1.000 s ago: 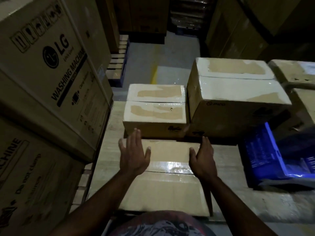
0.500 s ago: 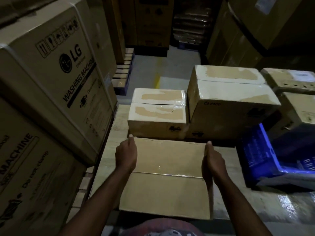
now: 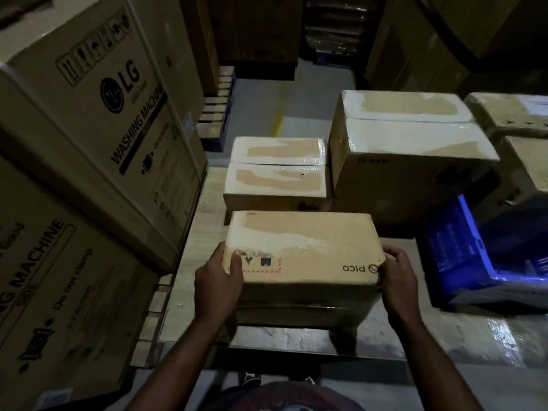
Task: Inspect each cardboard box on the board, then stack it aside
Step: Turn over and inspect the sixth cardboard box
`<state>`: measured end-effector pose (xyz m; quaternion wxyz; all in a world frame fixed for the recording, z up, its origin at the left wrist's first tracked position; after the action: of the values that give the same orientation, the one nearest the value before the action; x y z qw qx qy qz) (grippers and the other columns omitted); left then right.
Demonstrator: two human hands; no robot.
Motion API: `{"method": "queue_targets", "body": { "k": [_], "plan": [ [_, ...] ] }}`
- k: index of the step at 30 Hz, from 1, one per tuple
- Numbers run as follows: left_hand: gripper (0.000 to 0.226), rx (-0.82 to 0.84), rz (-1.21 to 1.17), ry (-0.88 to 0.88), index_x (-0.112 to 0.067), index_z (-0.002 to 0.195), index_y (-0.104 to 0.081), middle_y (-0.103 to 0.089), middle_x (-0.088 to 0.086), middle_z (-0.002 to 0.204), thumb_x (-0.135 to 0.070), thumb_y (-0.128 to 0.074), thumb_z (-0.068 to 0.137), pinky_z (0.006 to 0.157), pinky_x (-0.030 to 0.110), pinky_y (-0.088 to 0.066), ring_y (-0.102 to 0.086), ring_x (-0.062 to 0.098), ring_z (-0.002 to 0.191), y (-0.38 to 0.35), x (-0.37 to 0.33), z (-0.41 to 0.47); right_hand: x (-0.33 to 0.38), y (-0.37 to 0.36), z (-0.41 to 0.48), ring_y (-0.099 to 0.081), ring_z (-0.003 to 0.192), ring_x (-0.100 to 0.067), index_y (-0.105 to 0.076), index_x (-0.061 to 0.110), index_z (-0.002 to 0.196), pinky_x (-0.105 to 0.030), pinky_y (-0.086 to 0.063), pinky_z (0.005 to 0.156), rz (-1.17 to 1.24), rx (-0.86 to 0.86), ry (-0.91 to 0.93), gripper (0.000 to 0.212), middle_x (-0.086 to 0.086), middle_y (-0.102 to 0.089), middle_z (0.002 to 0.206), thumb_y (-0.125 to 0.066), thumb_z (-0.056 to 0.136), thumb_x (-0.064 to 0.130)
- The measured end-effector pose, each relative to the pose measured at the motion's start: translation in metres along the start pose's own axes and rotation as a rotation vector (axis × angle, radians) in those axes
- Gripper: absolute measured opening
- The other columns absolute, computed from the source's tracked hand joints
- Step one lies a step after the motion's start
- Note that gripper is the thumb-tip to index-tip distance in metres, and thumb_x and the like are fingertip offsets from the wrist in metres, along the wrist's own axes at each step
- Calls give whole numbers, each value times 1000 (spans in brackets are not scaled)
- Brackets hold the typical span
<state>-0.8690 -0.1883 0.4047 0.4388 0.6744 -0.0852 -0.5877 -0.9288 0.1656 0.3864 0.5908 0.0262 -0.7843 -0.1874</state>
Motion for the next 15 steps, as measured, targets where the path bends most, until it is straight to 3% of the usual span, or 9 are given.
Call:
{"method": "queue_targets", "body": {
  "k": [5,8,10,12,14,15],
  "plan": [
    [38,70,7,7,-16,136,-50,-71,9,101,-31,-47,101,64,36,-54,-68,30,83,-10,21,-38,-12,4,-26,-65,75,-2,-50,26,124,-37,-52,61,-74,-4,72,40,8,-65,95,-36,87,31],
    [46,134,88,40,-21,143,-39,-69,13,112,-35,-44,100,69,42,-55,-67,35,92,-15,27,-45,-20,6,-32,-65,79,-7,-48,25,130,-47,-56,66,-106,-9,79,46,9,-64,101,-35,86,31],
    [54,164,164,68,-23,150,-28,-61,13,129,-33,-44,100,78,44,-55,-62,34,106,-17,24,-36,-18,3,-32,-65,87,-17,-44,24,137,-51,-57,72,-171,16,82,51,-2,-65,108,-36,87,33],
    [63,179,230,-10,-19,157,-16,-37,10,156,-23,-44,100,101,46,-48,-41,28,138,-19,10,-28,-8,-2,-31,-62,105,-29,-39,17,142,-55,-55,88,-344,10,152,55,-18,-60,125,-40,88,28],
    [63,225,311,-198,-16,158,-15,-14,3,166,-19,-40,100,119,45,-30,-9,21,153,-26,-8,-22,6,-14,-32,-39,140,-37,-37,8,146,-54,-34,117,-581,2,294,59,-24,-40,151,-52,89,14],
    [61,253,352,-280,-15,158,-17,-9,2,167,-22,-36,100,123,43,-22,0,20,154,-30,-13,-20,16,-25,-34,-27,147,-36,-38,6,146,-50,-25,122,-682,19,397,60,-23,-32,157,-56,89,11]
  ]
}}
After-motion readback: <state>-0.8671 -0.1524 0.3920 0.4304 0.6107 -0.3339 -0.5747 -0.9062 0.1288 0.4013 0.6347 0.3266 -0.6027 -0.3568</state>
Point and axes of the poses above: each hand's wrist, its own z-axis towards the middle knuckle, its own y-axis out of the back of the hand, x = y × z, the point moved 8 cm from there along z, towards the middle knuckle
